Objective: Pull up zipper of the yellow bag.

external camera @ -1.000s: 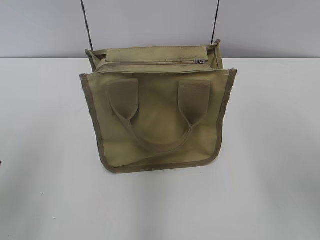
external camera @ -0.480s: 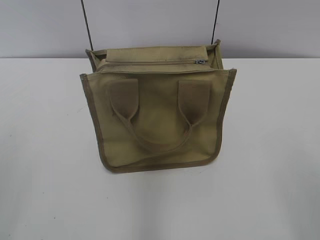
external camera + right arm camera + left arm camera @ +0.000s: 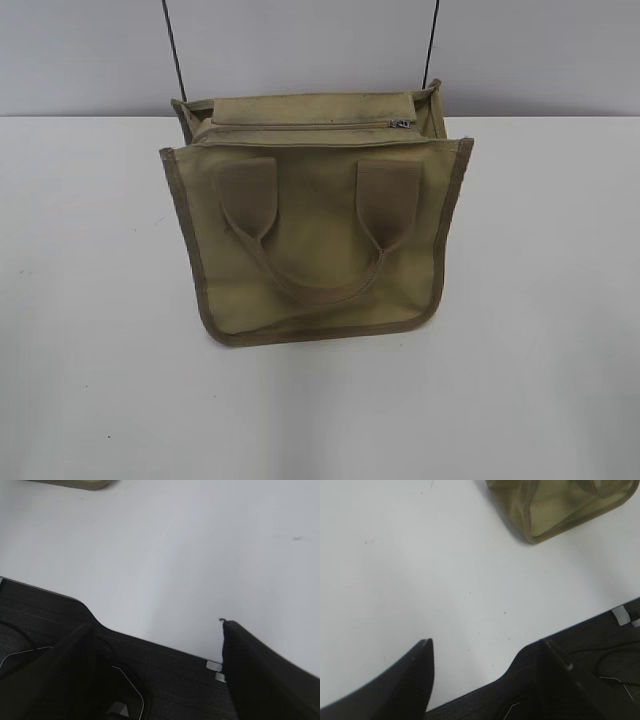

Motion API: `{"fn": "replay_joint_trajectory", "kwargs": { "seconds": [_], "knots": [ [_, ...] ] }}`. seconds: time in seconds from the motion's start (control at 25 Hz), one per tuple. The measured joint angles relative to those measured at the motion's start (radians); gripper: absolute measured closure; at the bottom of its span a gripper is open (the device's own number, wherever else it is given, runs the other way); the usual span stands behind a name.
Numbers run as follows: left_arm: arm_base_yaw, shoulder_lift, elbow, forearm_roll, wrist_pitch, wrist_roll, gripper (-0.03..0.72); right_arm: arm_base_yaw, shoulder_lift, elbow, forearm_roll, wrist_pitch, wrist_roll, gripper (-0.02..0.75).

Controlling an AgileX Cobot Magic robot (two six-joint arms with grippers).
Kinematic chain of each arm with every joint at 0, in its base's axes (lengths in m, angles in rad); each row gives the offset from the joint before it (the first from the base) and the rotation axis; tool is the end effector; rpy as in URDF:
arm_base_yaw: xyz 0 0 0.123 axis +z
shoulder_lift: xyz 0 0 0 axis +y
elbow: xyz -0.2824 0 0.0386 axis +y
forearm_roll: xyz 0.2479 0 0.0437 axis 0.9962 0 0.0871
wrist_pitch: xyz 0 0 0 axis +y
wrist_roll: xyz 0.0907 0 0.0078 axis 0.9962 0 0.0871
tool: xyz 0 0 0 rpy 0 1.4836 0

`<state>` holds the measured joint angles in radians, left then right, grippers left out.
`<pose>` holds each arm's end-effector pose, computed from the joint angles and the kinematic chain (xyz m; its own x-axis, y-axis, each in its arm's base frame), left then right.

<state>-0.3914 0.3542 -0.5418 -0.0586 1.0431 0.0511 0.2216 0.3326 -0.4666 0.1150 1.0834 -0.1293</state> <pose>0.0438 -0.0231 0.2831 -0.6328 0.2844 -0.7202 0.4284 0.9034 -0.0196 0.0414 0.0188 0.2594 -0.7156 -0.2379 -0.6568 -0.3380 0.9407 0.0275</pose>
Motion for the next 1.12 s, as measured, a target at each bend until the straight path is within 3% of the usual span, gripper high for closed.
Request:
{"fn": "replay_joint_trajectory", "kwargs": {
  "seconds": [0.44,0.52,0.76,0.88,1.12],
  "knots": [
    [0.011,-0.016,0.0,0.0,0.0,0.0,0.208,-0.006,-0.028,0.0,0.001,0.001,0.001,0.162],
    [0.052,-0.047,0.0,-0.001,0.001,0.0,0.208,-0.034,-0.073,0.0,0.007,0.001,0.001,0.162],
    [0.282,-0.211,0.0,-0.001,0.001,0.0,0.209,-0.214,-0.258,0.0,0.019,0.002,0.001,0.162],
    [0.364,-0.289,0.0,-0.001,0.003,0.0,0.208,-0.274,-0.328,0.0,0.019,0.002,0.001,0.162],
    [0.397,-0.359,0.003,0.0,0.006,0.0,0.208,-0.285,-0.337,0.0,0.037,0.002,0.001,0.162]
  ]
}}
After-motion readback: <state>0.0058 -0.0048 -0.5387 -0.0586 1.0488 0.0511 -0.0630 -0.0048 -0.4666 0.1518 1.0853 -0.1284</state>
